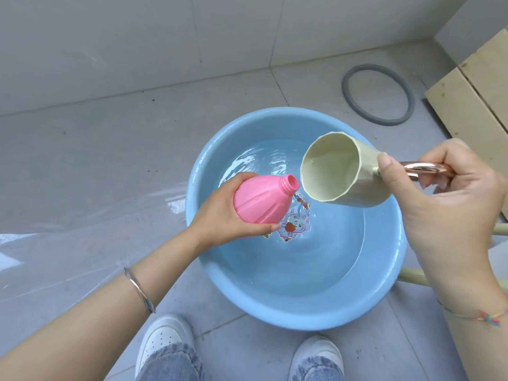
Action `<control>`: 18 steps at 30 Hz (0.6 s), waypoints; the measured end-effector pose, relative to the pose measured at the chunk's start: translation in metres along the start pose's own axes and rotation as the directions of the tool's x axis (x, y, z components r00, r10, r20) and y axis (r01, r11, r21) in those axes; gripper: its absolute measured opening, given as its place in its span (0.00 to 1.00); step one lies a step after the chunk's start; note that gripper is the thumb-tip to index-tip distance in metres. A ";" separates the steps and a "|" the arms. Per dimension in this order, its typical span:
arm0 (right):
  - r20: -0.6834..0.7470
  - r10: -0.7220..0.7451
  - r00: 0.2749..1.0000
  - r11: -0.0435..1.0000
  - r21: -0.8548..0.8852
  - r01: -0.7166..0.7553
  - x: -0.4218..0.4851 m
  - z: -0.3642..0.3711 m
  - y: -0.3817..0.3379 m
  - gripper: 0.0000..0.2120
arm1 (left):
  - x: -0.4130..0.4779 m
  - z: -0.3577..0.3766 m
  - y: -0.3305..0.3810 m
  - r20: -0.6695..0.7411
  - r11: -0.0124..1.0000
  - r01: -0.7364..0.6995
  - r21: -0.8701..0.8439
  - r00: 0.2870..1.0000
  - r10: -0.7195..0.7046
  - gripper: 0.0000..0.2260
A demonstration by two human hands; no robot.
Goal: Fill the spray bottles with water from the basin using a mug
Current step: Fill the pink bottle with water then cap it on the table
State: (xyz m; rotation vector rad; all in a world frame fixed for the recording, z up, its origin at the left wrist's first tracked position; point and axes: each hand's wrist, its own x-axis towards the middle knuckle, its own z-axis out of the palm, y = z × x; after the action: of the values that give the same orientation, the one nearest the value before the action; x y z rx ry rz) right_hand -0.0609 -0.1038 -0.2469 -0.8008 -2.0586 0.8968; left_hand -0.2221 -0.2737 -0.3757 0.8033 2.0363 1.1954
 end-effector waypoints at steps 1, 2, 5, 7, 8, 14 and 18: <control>0.006 -0.023 1.000 0.999 -0.024 0.023 0.000 0.000 -0.001 0.21 | 0.000 0.000 0.000 0.001 1.000 -0.001 0.000 1.000 0.001 0.37; 0.011 -0.041 0.999 0.998 -0.043 0.041 0.000 0.001 -0.001 0.21 | 0.000 0.000 0.000 0.002 1.000 -0.002 0.002 1.000 0.002 0.38; 0.020 -0.103 0.994 0.991 -0.078 0.105 0.001 0.002 -0.003 0.20 | 0.001 0.001 0.000 0.003 1.000 0.000 0.014 1.000 0.000 0.39; 0.024 -0.154 0.988 0.982 -0.103 0.156 0.001 0.003 -0.005 0.20 | 0.001 0.000 0.000 0.003 1.000 0.004 0.015 1.000 -0.004 0.39; 0.028 -0.175 0.984 0.977 -0.119 0.177 0.001 0.003 -0.006 0.19 | 0.000 0.000 0.000 0.002 1.000 0.003 0.013 1.000 -0.003 0.39; 0.037 -0.244 0.969 0.953 -0.174 0.247 0.002 0.004 -0.010 0.19 | 0.000 0.000 0.000 0.000 1.000 -0.003 0.012 1.000 0.003 0.38; 0.045 -0.283 0.958 0.938 -0.198 0.286 0.002 0.004 -0.012 0.18 | 0.000 0.000 0.000 -0.001 1.000 -0.004 0.012 1.000 0.004 0.38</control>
State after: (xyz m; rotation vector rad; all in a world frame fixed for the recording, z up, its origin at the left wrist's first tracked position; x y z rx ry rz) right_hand -0.0686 -0.1099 -0.2389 -0.5791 -2.2335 0.5404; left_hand -0.2223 -0.2733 -0.3757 0.8128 2.0460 1.1867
